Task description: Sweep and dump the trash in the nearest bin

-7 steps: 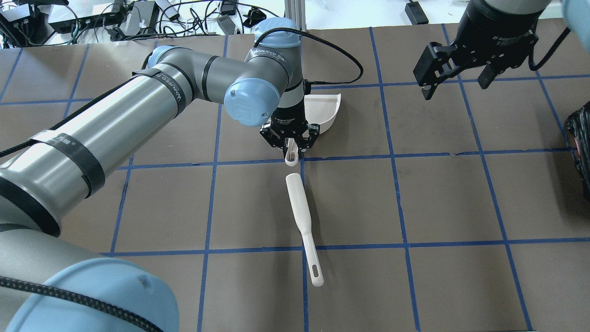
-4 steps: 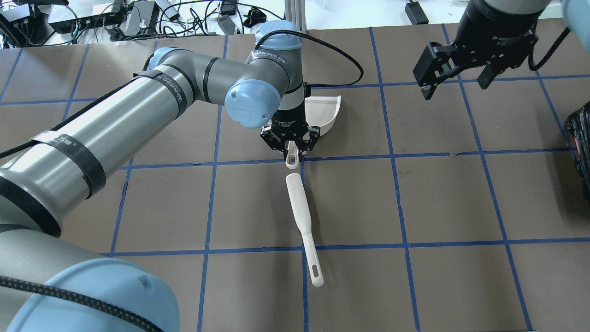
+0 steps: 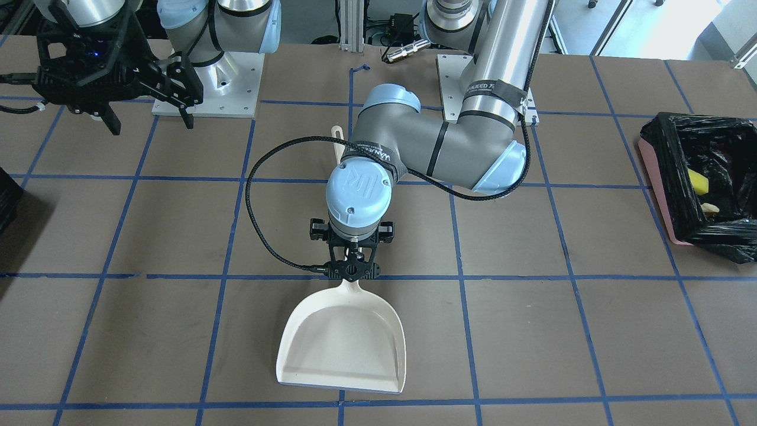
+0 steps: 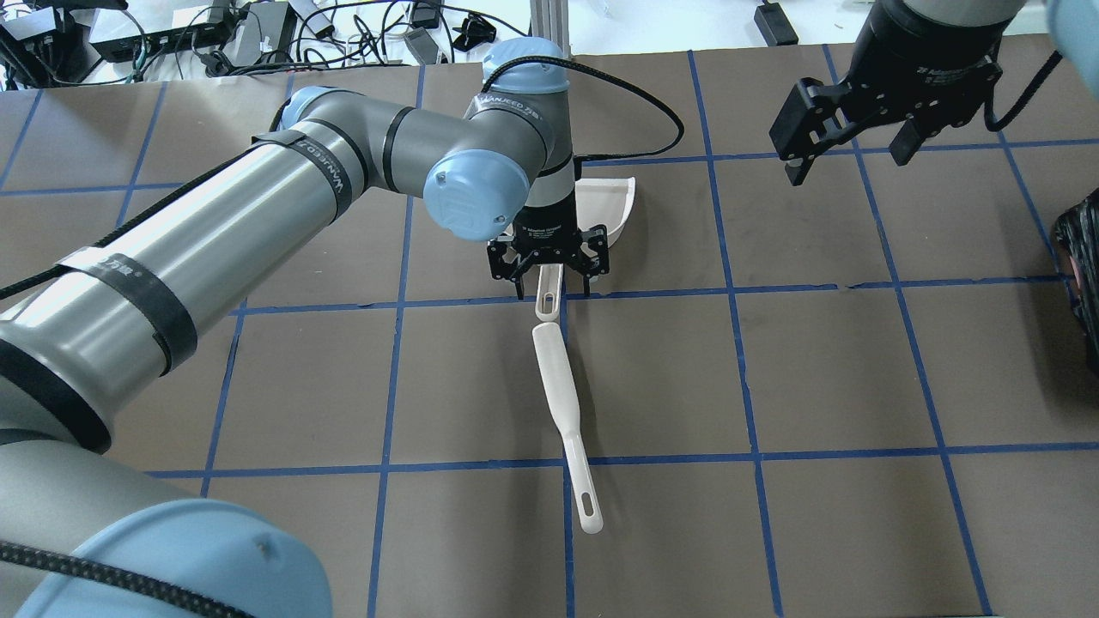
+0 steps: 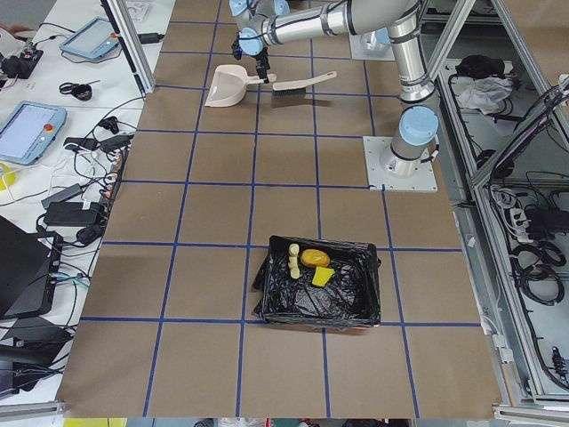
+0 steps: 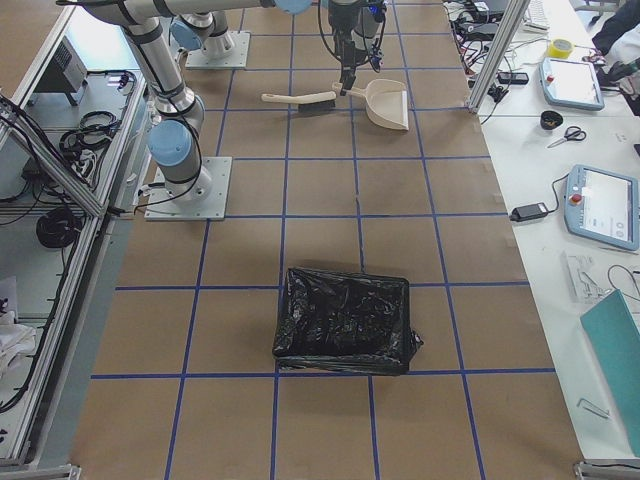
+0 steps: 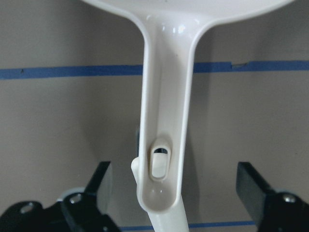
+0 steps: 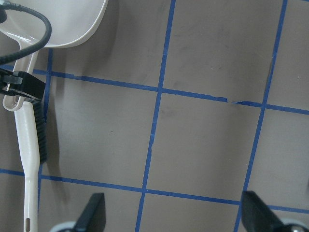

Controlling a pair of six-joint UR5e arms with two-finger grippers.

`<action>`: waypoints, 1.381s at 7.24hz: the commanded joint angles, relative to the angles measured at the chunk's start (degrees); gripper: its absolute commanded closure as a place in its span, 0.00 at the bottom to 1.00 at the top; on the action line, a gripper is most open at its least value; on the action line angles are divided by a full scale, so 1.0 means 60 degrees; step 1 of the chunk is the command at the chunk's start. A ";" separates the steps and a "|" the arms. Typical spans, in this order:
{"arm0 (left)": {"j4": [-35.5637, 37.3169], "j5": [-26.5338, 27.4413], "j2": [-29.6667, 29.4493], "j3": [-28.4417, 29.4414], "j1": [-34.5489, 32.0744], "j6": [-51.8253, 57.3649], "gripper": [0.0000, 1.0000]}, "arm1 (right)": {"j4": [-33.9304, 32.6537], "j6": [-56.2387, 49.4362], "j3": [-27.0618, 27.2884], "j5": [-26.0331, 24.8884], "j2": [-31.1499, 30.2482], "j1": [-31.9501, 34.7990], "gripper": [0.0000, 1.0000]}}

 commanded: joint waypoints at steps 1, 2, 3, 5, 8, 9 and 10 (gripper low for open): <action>-0.0070 0.0039 0.0455 0.0090 0.0143 0.0104 0.00 | -0.0001 0.0000 0.0000 0.0000 0.0000 0.0004 0.00; -0.0651 0.0040 0.0820 0.0134 0.0609 0.0178 0.00 | -0.0001 0.0000 0.0000 0.0000 0.0000 0.0004 0.00; -0.0773 0.0054 0.1229 0.0250 0.1193 0.0860 0.00 | 0.0014 0.0000 0.0000 -0.0014 0.0000 0.0004 0.00; -0.1209 0.0332 0.2137 0.0368 0.2103 0.3101 0.00 | 0.0014 0.0000 0.0000 -0.0015 0.0000 0.0004 0.00; -0.1930 0.1118 0.3603 0.0325 0.2955 0.3635 0.00 | 0.0014 0.0000 0.0000 -0.0015 0.0000 0.0004 0.00; -0.2120 0.1370 0.3955 0.0194 0.3218 0.3694 0.00 | 0.0014 0.0000 0.0000 -0.0015 0.0000 0.0004 0.00; -0.2194 0.1329 0.4205 0.0178 0.3641 0.3955 0.00 | 0.0014 -0.0015 0.0000 -0.0015 0.0000 0.0004 0.00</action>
